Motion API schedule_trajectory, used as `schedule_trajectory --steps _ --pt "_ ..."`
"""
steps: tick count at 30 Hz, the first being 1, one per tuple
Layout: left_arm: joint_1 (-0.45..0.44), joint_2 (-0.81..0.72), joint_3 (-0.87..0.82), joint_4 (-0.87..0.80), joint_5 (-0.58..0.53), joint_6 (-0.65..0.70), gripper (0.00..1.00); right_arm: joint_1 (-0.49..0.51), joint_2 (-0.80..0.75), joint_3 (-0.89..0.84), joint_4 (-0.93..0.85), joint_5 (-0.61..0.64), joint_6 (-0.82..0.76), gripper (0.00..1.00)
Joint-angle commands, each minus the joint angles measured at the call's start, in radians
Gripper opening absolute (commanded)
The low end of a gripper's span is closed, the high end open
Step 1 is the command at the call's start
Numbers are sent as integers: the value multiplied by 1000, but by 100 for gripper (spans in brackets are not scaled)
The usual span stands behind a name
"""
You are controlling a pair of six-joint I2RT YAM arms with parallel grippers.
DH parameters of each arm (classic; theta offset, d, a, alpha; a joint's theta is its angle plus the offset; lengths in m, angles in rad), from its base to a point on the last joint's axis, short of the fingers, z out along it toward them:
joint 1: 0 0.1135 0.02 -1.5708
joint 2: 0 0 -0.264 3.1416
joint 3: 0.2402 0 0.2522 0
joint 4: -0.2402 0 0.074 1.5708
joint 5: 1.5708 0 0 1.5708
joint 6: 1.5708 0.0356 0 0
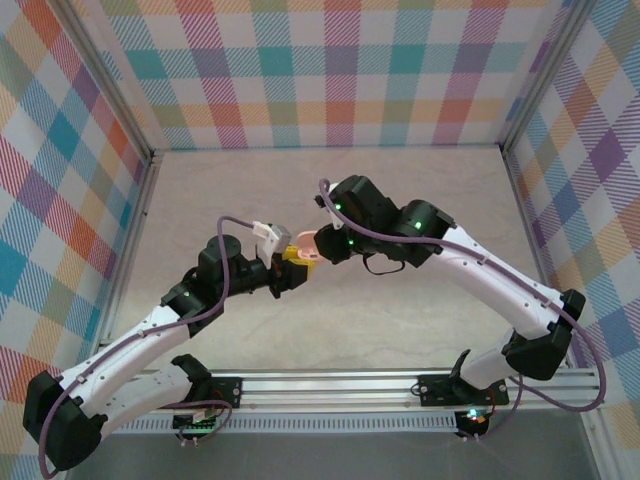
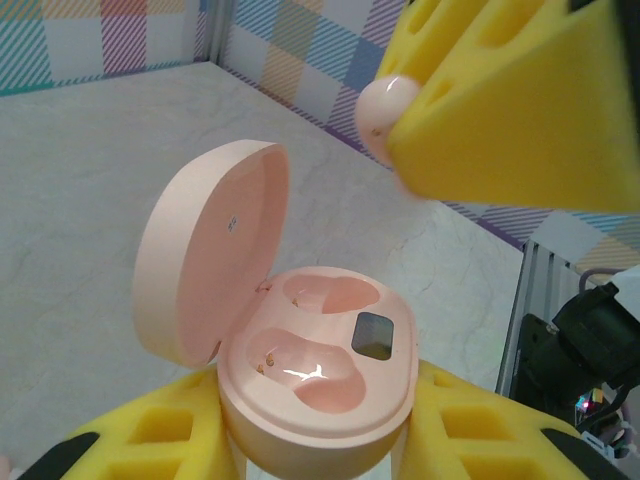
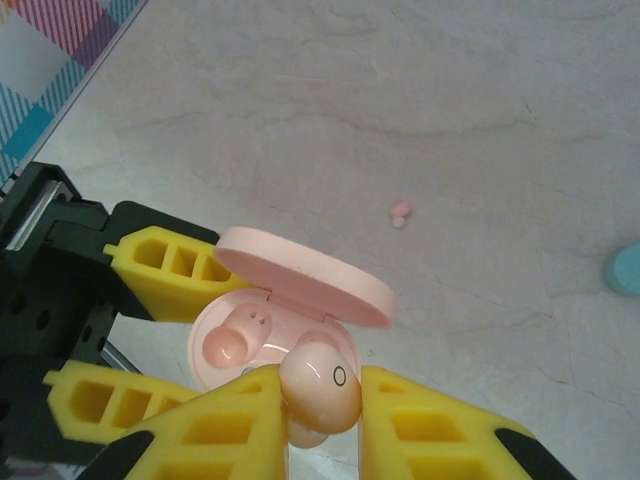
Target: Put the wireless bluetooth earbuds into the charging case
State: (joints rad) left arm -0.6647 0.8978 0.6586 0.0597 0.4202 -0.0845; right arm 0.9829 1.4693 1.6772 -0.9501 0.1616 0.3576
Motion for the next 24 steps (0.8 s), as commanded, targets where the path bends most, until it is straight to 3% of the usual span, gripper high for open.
schedule_trajectory --steps 1,24 --pt "4 -24 -14 59 2 -20 29 11 11 -18 32 16 5 22" --pt "4 -46 -16 68 -1 -38 29 13 25 -57 37 3 3 24"
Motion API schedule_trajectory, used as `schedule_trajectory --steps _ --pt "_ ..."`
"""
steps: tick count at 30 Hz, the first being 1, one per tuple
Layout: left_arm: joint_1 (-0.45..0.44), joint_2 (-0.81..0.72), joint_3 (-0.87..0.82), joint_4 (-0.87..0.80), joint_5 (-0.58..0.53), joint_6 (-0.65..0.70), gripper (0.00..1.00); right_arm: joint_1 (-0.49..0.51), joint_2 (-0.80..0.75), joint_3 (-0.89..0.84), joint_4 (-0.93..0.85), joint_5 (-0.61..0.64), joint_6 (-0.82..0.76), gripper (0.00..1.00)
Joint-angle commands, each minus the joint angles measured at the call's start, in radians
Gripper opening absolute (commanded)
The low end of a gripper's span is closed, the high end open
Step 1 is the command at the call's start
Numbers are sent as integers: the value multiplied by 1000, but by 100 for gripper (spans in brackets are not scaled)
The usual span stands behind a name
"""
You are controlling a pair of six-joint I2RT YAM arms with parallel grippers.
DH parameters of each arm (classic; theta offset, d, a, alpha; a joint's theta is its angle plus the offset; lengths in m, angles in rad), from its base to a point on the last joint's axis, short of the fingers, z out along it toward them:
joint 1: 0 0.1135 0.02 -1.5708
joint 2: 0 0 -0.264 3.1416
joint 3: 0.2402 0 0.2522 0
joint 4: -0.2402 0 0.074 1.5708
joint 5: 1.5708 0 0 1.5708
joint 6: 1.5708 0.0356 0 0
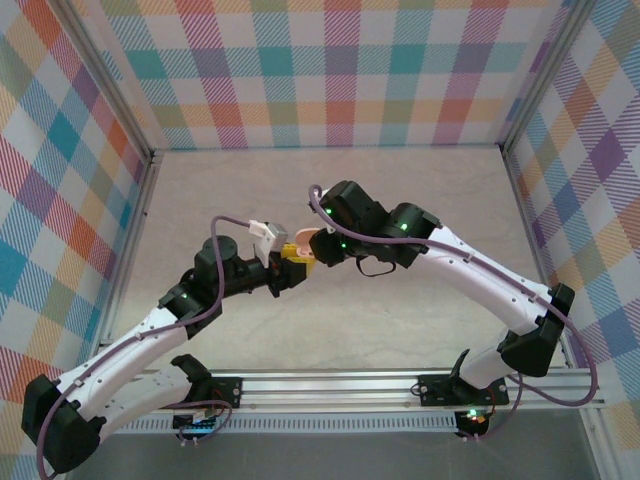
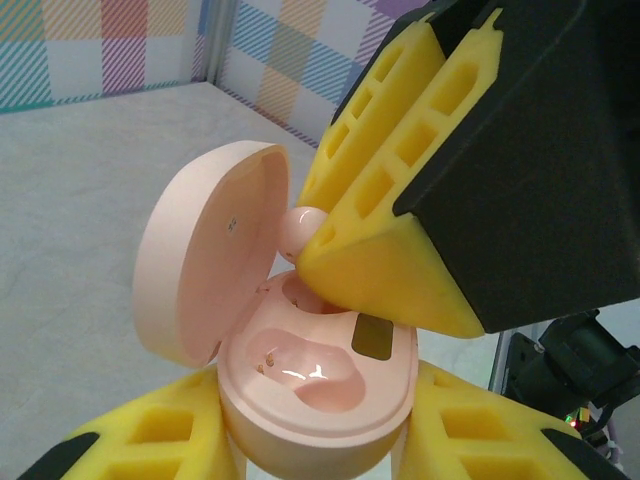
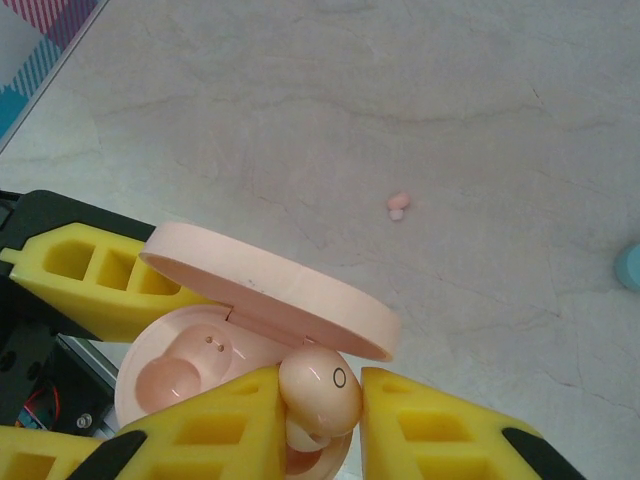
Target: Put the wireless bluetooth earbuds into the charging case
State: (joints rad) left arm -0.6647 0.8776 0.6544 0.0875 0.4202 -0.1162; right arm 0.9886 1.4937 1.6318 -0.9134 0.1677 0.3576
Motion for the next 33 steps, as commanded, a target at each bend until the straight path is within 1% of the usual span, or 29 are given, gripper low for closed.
schedule_trajectory --steps 1,7,19,25,33 --pt "4 -26 -12 40 -3 -5 29 8 -1 -13 -1 -4 2 24" --pt "4 -26 -9 37 -5 -2 29 9 -1 -16 -5 -15 1 27" --pt "4 -29 -9 34 -12 3 29 14 2 -22 4 -54 20 28" --pt "4 -19 -9 48 -14 4 29 14 -4 -21 5 -62 27 32" --pt "4 -11 -7 55 -10 4 29 14 -8 -15 25 -108 37 32"
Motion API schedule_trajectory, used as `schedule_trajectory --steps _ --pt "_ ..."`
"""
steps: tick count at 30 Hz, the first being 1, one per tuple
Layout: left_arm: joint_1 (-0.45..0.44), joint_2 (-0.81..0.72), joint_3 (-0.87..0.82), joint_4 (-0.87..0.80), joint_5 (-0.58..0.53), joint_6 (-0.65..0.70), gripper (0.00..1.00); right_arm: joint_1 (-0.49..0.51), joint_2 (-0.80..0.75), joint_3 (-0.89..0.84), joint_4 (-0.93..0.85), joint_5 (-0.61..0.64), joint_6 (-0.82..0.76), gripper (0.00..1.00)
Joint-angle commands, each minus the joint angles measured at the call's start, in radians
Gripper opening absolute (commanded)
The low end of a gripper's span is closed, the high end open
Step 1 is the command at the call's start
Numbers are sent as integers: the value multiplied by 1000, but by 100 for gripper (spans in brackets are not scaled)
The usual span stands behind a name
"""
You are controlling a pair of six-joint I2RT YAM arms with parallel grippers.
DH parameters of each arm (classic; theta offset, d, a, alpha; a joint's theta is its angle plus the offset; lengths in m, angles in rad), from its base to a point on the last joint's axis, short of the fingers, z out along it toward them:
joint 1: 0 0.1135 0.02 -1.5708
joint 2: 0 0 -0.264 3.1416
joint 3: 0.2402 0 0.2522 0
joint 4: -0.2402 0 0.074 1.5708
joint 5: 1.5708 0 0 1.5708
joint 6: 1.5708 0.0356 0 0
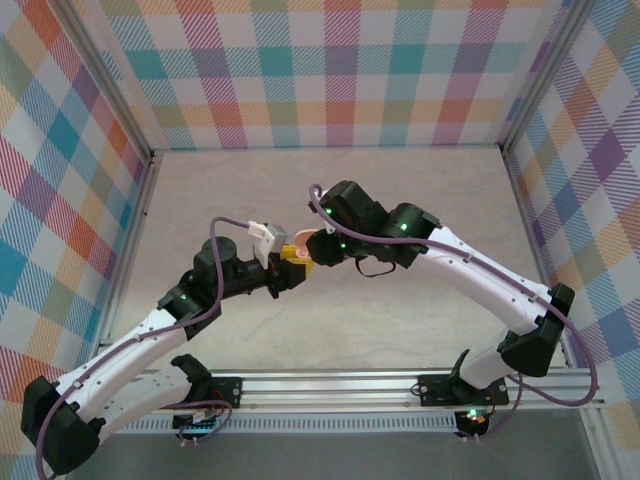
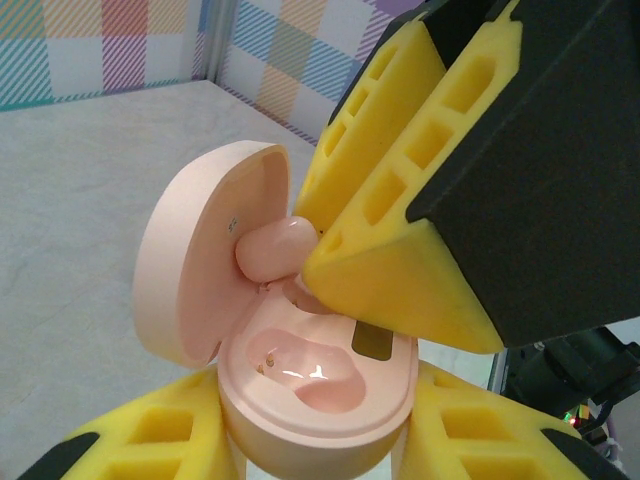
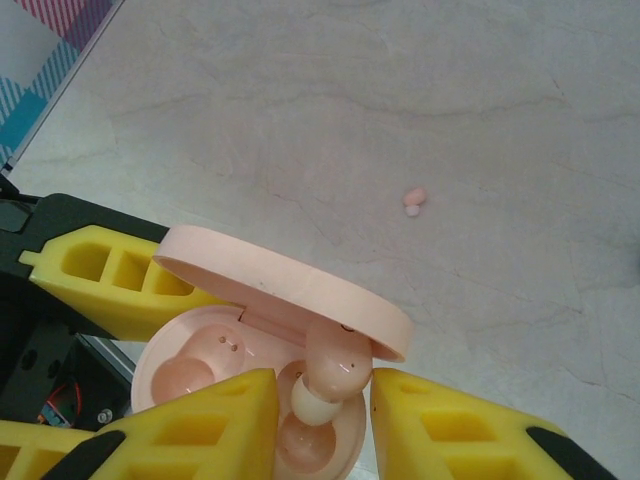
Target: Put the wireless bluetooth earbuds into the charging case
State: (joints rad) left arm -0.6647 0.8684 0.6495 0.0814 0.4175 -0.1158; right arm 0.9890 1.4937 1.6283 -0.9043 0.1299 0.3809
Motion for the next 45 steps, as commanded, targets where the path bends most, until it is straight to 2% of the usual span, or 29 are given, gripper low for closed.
schedule_trajectory --steps 1,18,29,38,45 --pt "4 -1 -2 61 -8 4 29 14 -10 -11 19 -77 14 32" --pt "4 -13 -20 98 -13 10 29 -14 -87 21 7 -60 50 34" --pt "4 -56 -75 194 -5 33 29 -69 -143 -12 69 -182 89 35" --pt "4 -92 -122 303 -5 107 29 -146 -180 -127 185 -338 156 32" --pt "4 -53 -62 213 8 165 29 -160 -158 -125 209 -345 139 33"
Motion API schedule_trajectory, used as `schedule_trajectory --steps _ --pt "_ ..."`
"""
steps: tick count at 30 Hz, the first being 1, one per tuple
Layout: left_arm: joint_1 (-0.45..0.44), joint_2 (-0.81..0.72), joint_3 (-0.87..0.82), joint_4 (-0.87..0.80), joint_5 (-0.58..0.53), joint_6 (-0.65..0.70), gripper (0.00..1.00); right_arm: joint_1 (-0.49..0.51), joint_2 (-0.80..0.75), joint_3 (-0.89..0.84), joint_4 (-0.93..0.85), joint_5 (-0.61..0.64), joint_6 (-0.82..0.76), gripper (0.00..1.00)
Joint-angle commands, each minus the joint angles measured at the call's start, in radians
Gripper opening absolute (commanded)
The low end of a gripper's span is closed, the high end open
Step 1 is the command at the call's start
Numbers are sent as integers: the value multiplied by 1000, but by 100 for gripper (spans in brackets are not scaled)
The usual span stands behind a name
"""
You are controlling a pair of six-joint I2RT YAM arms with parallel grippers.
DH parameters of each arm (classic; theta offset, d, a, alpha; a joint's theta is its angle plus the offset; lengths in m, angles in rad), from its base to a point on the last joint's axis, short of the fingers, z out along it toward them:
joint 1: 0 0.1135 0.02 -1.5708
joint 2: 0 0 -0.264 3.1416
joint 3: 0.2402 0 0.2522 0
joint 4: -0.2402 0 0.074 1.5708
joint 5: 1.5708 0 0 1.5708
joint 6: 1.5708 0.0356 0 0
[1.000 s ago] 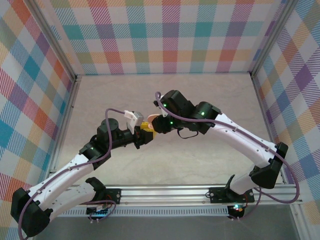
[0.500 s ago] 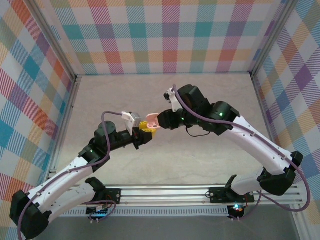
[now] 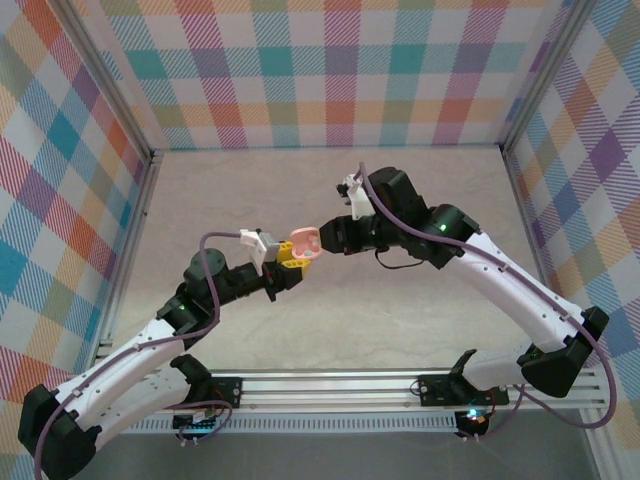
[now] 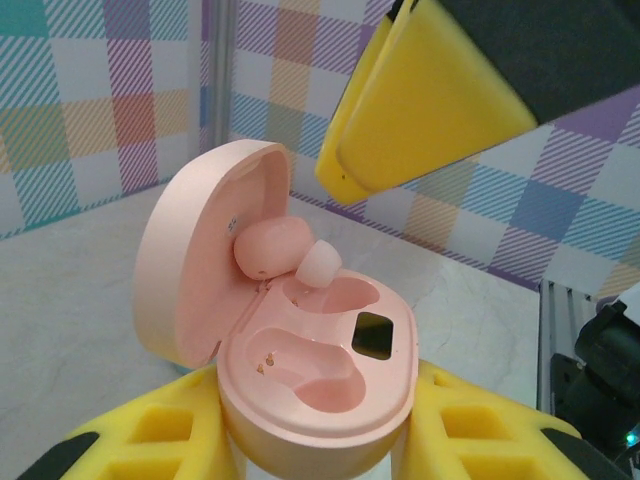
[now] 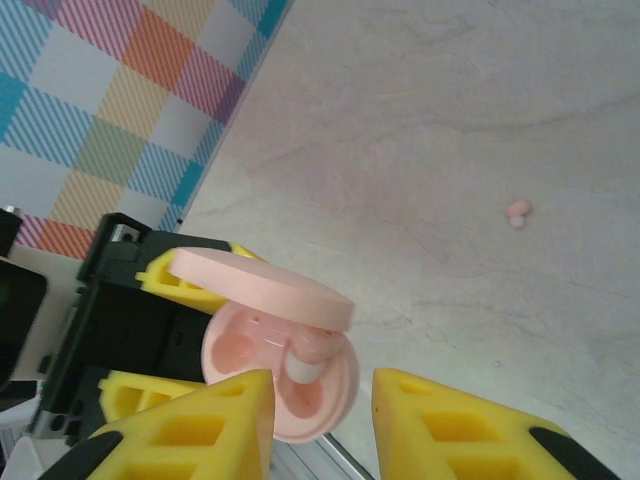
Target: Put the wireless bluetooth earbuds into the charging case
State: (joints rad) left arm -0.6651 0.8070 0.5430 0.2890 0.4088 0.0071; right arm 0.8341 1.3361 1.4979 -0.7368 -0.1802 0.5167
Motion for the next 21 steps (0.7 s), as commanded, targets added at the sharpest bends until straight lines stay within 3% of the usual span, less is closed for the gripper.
schedule_trajectory --steps 1,15,21 --pt "4 12 46 6 16 41 29 -7 8 9 44 -40 0 32" --pt "4 29 67 -5 24 35 29 -6 99 46 -2 -6 -36 31" --pt "4 35 69 -6 10 36 29 -6 82 21 7 -4 -48 25"
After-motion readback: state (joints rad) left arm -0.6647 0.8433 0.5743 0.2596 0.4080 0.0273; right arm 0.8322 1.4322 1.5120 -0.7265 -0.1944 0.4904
